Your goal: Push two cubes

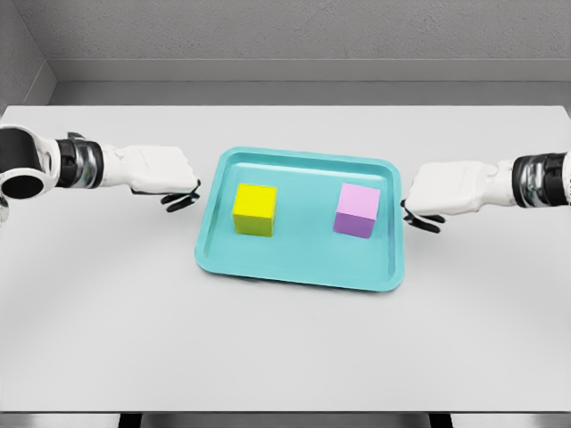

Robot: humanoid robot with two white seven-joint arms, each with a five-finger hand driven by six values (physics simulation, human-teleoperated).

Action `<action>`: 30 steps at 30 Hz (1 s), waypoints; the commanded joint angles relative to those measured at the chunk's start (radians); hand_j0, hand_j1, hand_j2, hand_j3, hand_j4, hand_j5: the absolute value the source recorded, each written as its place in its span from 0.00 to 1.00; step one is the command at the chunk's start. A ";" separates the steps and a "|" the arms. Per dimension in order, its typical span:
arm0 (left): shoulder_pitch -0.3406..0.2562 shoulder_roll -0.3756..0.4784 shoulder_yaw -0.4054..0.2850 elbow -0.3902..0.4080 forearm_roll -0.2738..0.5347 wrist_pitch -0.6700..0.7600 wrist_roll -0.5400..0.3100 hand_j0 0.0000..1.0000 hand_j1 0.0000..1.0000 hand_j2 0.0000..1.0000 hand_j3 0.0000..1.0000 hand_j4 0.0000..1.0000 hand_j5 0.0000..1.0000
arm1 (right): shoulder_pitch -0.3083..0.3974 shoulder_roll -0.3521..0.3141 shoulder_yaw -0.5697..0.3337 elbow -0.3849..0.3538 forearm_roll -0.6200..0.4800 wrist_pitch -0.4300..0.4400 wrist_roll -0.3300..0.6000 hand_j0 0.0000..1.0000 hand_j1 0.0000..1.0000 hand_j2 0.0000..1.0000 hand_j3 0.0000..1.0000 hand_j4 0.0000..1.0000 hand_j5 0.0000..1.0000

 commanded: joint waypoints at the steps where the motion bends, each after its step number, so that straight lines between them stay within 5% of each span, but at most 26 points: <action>1: 0.000 -0.014 -0.026 -0.013 -0.054 0.002 0.000 0.01 0.01 0.01 0.01 0.01 0.01 | 0.000 0.026 0.017 0.018 0.028 0.002 0.000 0.00 0.00 0.00 0.00 0.00 0.00; 16: -0.008 -0.140 -0.049 0.100 -0.183 0.002 0.000 0.00 0.00 0.00 0.00 0.00 0.00 | -0.044 0.118 0.053 0.188 0.044 0.002 0.000 0.00 0.00 0.00 0.00 0.00 0.00; 30: -0.008 -0.171 -0.050 0.103 -0.212 0.002 0.000 0.00 0.00 0.00 0.00 0.00 0.00 | -0.052 0.149 0.106 0.207 0.067 0.002 0.000 0.00 0.00 0.00 0.00 0.00 0.00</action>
